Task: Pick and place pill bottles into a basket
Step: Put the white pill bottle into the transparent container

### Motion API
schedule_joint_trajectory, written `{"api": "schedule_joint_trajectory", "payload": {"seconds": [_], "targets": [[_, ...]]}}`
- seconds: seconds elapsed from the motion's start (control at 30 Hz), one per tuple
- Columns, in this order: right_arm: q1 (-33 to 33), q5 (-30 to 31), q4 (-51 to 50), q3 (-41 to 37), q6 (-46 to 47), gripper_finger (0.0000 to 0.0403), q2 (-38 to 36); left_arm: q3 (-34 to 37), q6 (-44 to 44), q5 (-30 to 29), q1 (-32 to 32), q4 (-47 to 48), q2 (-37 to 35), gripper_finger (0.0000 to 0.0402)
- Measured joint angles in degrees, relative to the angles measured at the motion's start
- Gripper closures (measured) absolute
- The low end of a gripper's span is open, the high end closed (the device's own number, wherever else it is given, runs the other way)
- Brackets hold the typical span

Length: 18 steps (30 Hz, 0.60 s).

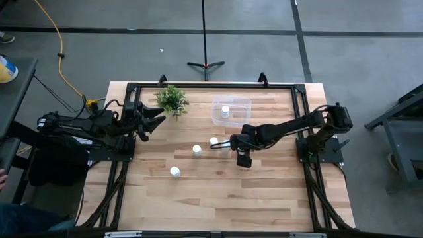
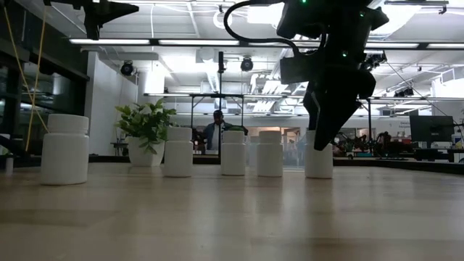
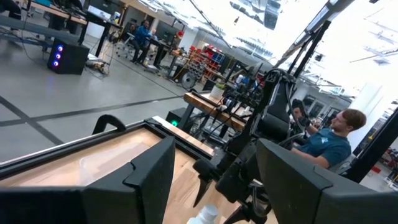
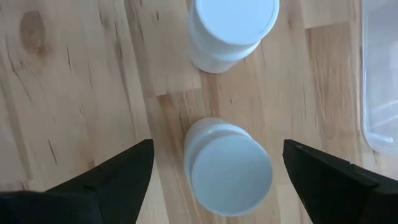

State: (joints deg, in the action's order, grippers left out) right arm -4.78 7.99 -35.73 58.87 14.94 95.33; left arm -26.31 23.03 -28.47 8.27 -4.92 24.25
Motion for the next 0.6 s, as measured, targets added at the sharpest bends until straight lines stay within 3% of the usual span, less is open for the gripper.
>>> {"api": "schedule_joint_trajectory", "payload": {"seconds": [0.6], "targets": [[0.0,-0.7,-0.3,0.0,0.0,0.0058,0.0,0.0,0.0,0.0,0.0,0.4,0.0,0.0142]]}}
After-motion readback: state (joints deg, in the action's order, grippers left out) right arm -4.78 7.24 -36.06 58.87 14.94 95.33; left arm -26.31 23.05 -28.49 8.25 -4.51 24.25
